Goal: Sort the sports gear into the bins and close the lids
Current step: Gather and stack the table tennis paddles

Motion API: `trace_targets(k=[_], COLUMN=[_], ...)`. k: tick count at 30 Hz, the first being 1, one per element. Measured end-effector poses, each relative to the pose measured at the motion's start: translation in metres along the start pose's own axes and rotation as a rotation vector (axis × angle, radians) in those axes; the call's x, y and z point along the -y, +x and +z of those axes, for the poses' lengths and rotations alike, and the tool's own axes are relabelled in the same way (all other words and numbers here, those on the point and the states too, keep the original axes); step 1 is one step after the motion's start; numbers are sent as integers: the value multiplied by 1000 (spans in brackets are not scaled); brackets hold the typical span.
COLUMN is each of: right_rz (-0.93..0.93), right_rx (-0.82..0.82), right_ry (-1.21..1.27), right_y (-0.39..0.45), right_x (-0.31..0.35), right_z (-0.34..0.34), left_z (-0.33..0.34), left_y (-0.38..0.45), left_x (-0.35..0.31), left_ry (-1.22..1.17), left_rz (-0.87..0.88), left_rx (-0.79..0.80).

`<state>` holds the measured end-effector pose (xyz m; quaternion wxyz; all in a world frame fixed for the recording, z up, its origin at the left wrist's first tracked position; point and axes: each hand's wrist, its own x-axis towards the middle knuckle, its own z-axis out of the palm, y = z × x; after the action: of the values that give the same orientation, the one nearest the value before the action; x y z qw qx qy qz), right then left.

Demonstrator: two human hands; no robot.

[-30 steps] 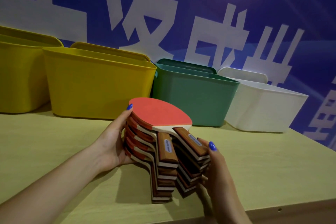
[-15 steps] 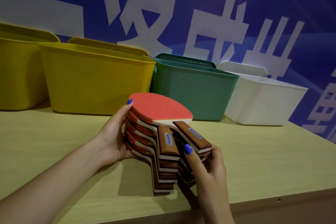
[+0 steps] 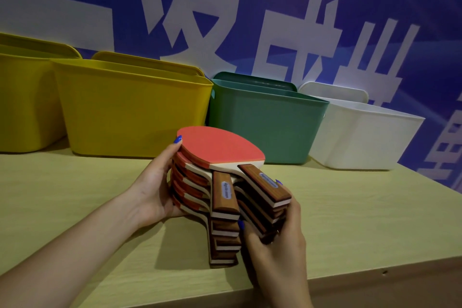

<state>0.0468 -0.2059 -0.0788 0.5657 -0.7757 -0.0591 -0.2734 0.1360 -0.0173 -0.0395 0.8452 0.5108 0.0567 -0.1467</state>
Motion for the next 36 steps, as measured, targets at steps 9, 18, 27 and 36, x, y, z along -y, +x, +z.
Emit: trace_targets(k=[9, 18, 27, 36], right_rz=[3, -10, -29, 17], right_rx=[14, 17, -74, -73], right_ry=[9, 185, 162, 172], right_y=[-1, -2, 0, 1], right_x=[0, 9, 12, 12], right_z=[-1, -3, 6, 5], left_z=[0, -1, -7, 1], left_y=[1, -2, 1, -1], left_x=[0, 2, 8, 11], left_ry=[-1, 119, 263, 332], left_rz=[-16, 27, 174, 287], left_rx=[7, 157, 197, 128])
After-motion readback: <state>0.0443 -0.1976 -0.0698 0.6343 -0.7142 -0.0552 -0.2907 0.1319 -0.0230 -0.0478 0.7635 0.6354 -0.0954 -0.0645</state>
